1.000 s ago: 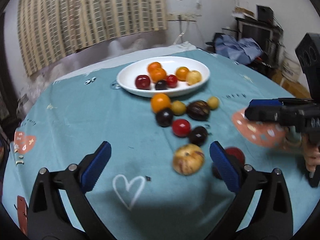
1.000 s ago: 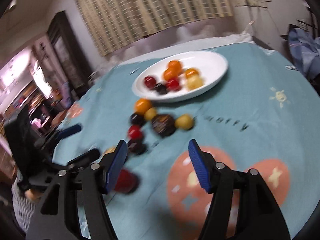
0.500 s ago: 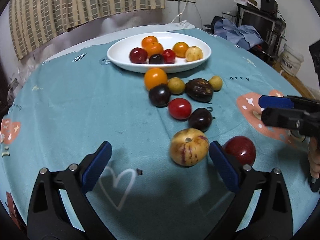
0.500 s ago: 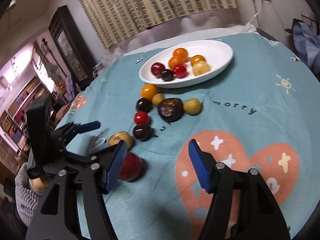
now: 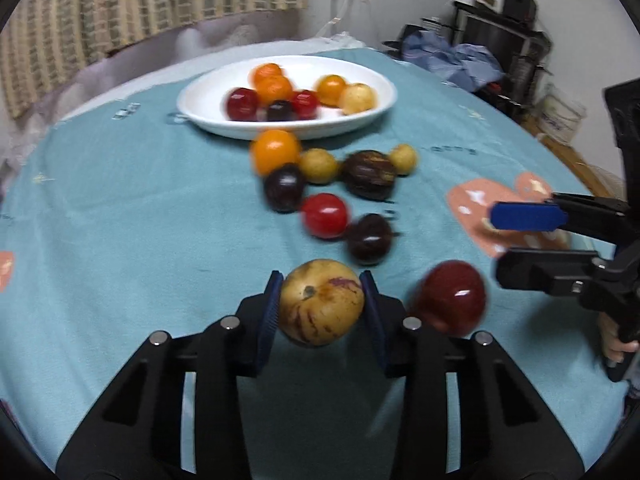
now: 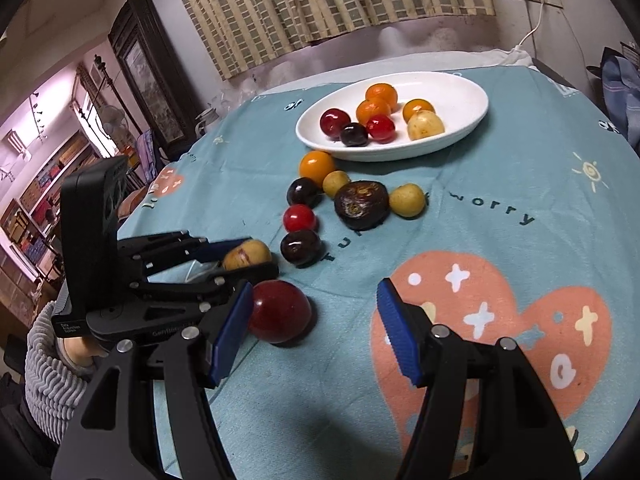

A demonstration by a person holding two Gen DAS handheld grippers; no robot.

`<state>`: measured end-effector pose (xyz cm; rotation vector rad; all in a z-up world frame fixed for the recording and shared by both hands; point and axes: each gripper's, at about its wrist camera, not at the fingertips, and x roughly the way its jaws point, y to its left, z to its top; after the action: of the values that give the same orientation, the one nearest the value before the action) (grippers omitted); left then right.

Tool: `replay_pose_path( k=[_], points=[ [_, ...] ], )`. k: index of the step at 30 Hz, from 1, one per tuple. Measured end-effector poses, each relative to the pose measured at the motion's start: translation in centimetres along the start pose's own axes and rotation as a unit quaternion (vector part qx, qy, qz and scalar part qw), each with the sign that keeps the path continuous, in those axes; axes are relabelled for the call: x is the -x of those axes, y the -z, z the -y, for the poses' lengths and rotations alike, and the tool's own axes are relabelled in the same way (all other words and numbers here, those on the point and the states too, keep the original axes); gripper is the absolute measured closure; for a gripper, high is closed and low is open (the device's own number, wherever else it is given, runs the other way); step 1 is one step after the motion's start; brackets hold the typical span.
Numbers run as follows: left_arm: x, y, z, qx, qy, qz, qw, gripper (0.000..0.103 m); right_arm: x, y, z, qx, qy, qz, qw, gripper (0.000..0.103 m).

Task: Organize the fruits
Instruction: 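Grasp the striped pale pepino with the left gripper while the right approaches another red plum, then carry the pepino to the plate with the left gripper while the right carries the red plum there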

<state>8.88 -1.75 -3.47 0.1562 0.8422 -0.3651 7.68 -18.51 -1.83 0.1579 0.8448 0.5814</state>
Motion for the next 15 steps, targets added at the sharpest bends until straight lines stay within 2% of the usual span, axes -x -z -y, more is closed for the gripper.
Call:
replay_pose_path(
  k=[3,5,8,12,15],
  points=[
    [0.4,-0.1,-2.1,0.037,-0.047,0.007,0.9982,0.063,-0.4,0.0,-0.2,0.004,-0.004,-0.009,1.000,0.039],
    [-0.1,0.0,-3.2,0.059,-0.069,-0.006,0.9959,0.063,-0.9,0.1,-0.6,0.008,-0.010,-0.021,1.000,0.039],
    [-0.2,-0.1,-3.1,0.057,-0.067,-0.008,0.9961,0.063,-2.3,0.1,-1.7,0.021,-0.021,-0.049,0.998,0.039],
    [-0.6,0.0,-2.9,0.055,-0.056,-0.018,0.9968,0.056,-3.2,0.2,-2.6,0.026,-0.029,-0.066,0.997,0.040],
    [-0.6,0.2,-3.0,0.055,-0.046,-0.020,0.9972,0.048,-3.7,0.2,-2.0,0.009,-0.028,-0.078,0.996,0.061]
  ],
)
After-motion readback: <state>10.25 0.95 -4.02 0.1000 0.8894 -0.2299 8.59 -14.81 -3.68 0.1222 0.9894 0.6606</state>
